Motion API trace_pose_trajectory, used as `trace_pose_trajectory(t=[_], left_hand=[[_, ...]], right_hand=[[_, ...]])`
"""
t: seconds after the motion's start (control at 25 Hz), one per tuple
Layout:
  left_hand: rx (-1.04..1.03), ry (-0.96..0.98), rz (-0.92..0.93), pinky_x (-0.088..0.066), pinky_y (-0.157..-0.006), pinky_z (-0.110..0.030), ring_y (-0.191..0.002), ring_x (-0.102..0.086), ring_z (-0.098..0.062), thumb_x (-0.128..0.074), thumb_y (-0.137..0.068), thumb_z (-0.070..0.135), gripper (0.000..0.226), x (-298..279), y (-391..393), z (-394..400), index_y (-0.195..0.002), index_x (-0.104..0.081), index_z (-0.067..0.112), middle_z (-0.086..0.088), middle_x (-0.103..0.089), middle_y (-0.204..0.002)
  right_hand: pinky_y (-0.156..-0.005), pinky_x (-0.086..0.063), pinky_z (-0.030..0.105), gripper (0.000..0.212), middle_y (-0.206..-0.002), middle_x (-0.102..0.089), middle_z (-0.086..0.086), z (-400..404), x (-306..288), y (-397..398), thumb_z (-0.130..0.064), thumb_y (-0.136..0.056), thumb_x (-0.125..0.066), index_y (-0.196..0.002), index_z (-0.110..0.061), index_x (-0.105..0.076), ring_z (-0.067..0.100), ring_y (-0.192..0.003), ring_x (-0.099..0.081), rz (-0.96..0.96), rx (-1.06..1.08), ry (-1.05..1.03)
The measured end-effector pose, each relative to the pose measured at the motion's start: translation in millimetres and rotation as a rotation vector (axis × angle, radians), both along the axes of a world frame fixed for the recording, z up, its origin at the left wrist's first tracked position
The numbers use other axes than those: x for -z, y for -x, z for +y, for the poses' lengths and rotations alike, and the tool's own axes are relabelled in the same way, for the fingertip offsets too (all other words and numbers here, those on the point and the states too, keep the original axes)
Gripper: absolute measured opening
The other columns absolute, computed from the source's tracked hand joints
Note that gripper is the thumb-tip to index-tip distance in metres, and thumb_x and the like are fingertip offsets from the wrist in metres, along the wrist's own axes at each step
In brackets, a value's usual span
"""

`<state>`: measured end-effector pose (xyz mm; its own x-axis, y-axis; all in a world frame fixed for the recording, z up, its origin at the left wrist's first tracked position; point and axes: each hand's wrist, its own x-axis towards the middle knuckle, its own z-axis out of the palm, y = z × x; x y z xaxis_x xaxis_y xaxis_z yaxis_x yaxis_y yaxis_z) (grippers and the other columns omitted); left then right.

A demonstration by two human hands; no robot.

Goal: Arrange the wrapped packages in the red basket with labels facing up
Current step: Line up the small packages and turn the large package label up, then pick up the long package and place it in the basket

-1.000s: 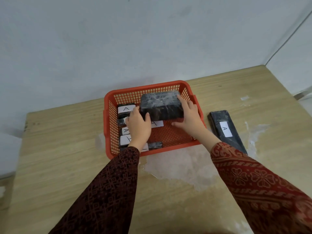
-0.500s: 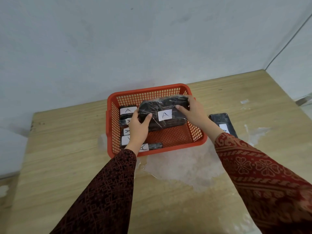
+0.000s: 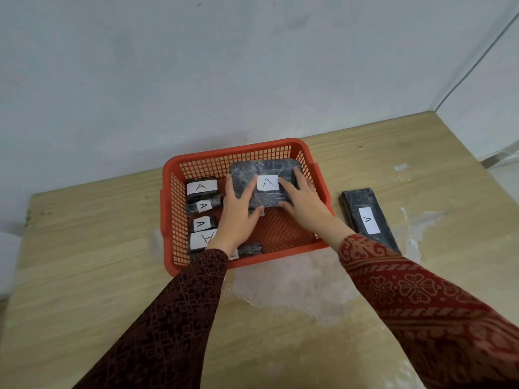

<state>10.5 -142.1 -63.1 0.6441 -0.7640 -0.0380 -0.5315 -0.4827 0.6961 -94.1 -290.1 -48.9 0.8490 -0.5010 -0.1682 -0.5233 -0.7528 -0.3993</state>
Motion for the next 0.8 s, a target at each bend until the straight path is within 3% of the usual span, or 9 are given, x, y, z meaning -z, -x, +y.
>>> trace_pose_trajectory(t=[0.12, 0.2, 0.28, 0.4, 0.52, 0.6, 0.72, 0.8], left_hand=[[0.087, -0.223, -0.218, -0.014, -0.113, -0.058, -0.142, 0.006, -0.047, -0.049, -0.096, 0.032, 0.060, 11, -1, -3, -0.149, -0.020, 0.038, -0.016, 0.013, -0.159], [0.098, -0.284, -0.411, -0.007, -0.114, -0.058, -0.143, 0.011, -0.044, -0.044, -0.098, 0.030, 0.059, 16, -5, -5, -0.150, -0.017, 0.036, -0.018, 0.005, -0.159], [0.175, -0.278, -0.544, -0.003, -0.116, -0.049, -0.146, 0.008, -0.034, -0.043, -0.099, 0.020, 0.059, 19, -11, -8, -0.151, -0.015, 0.027, -0.016, -0.001, -0.160], [0.205, -0.298, -0.528, -0.004, -0.118, -0.041, -0.147, 0.002, -0.027, -0.039, -0.099, 0.009, 0.061, 19, -13, -16, -0.152, -0.010, 0.020, -0.013, -0.003, -0.160], [0.167, -0.335, -0.510, -0.005, -0.118, -0.043, -0.147, 0.001, -0.029, -0.041, -0.098, 0.008, 0.064, 17, -5, -23, -0.152, -0.007, 0.016, -0.015, -0.002, -0.160], [0.159, -0.369, -0.492, -0.009, -0.118, -0.046, -0.146, -0.002, -0.032, -0.043, -0.096, 0.011, 0.064, 10, 0, -28, -0.152, -0.011, 0.011, -0.018, -0.006, -0.159], [0.111, -0.425, -0.347, -0.018, -0.116, -0.048, -0.143, -0.014, -0.036, -0.047, -0.094, 0.023, 0.059, -15, 0, -46, -0.146, -0.027, 0.006, -0.022, -0.022, -0.154], [0.069, -0.422, -0.248, -0.014, -0.117, -0.049, -0.142, -0.018, -0.036, -0.046, -0.094, 0.029, 0.054, -31, 3, -61, -0.142, -0.035, 0.007, -0.022, -0.028, -0.151]], right_hand=[[-0.115, -0.020, 0.053, 0.059, -0.162, -0.003, 0.010, -4, 8, -4, -0.039, -0.099, -0.040, -0.151, -0.024, -0.017, 0.038, -0.147, 0.000, 0.058, -0.049, 0.069], [-0.117, -0.020, 0.053, 0.058, -0.162, -0.004, 0.011, -3, 13, -5, -0.041, -0.100, -0.033, -0.152, -0.023, -0.012, 0.037, -0.147, 0.006, 0.104, -0.086, 0.163], [-0.115, -0.024, 0.052, 0.057, -0.161, -0.010, 0.013, -1, 15, -7, -0.040, -0.101, -0.031, -0.151, -0.022, -0.013, 0.037, -0.147, -0.002, 0.139, -0.085, 0.262], [-0.107, -0.037, 0.051, 0.053, -0.157, -0.020, 0.017, 4, 9, -12, -0.032, -0.102, -0.034, -0.150, -0.015, -0.019, 0.036, -0.145, -0.015, 0.152, -0.076, 0.310], [-0.118, -0.018, 0.048, 0.058, -0.160, -0.010, 0.017, 7, 6, -10, -0.033, -0.101, -0.034, -0.151, -0.011, -0.012, 0.036, -0.147, -0.004, 0.192, -0.088, 0.248], [-0.119, -0.016, 0.044, 0.059, -0.159, -0.016, 0.018, 9, -5, -2, -0.034, -0.100, -0.039, -0.149, -0.007, -0.021, 0.035, -0.147, -0.011, 0.155, -0.117, 0.171], [-0.108, -0.038, 0.042, 0.035, -0.138, -0.050, 0.018, 12, -28, 25, -0.018, -0.094, -0.051, -0.127, -0.005, -0.056, 0.034, -0.128, -0.045, -0.147, -0.128, 0.115], [-0.101, -0.043, 0.041, 0.027, -0.127, -0.059, 0.017, 11, -35, 56, -0.011, -0.091, -0.056, -0.116, -0.005, -0.063, 0.032, -0.118, -0.053, -0.352, -0.009, 0.099]])
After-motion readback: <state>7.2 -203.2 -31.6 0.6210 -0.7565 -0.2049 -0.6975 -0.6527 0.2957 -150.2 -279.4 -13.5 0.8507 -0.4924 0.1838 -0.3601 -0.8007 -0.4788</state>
